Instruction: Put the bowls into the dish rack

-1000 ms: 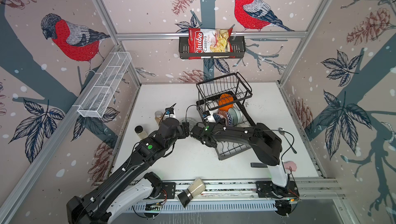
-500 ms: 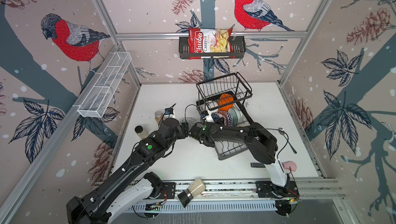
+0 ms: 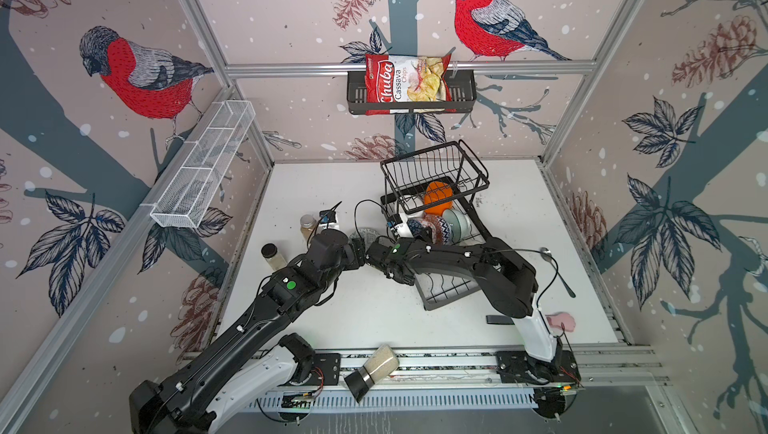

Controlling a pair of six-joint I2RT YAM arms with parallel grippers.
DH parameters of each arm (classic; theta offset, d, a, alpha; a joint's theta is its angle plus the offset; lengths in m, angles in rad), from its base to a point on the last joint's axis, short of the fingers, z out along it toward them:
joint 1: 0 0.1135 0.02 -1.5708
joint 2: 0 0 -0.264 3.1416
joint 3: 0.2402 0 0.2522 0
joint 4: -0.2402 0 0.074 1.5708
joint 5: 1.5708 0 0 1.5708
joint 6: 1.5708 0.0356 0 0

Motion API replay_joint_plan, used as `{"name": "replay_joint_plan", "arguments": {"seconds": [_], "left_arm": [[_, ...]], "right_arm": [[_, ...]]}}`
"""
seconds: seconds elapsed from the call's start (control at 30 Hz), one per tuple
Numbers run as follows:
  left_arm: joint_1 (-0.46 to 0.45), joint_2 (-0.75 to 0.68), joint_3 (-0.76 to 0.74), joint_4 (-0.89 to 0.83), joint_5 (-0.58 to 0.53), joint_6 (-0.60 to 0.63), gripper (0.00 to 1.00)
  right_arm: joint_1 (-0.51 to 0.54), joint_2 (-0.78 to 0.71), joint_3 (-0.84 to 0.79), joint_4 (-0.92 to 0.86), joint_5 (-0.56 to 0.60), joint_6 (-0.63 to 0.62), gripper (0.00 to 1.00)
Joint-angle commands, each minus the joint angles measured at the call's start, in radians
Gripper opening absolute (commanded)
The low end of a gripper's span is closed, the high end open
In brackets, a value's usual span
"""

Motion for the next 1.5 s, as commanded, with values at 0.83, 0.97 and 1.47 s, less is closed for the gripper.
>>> {"name": "replay_joint_plan", "arguments": {"seconds": [0.83,0.97,1.47], "left_arm": [[0.001,-0.003,-0.015,0.021,0.019,0.003,0.72],[0.0,-0.001,-0.017,0.021,0.018,0.003,0.72],[0.0,0.003,-0.016,0.025,0.018,0.009,0.72]], "right_arm": [[0.024,0.021,0.024,0.03,-0.09,0.005,0.36],[0.025,0.015,0.027,0.03,-0.092,0.004,0.48],[0.024,-0.048,0.007,0.081,-0.127,-0.033,0.81]]}}
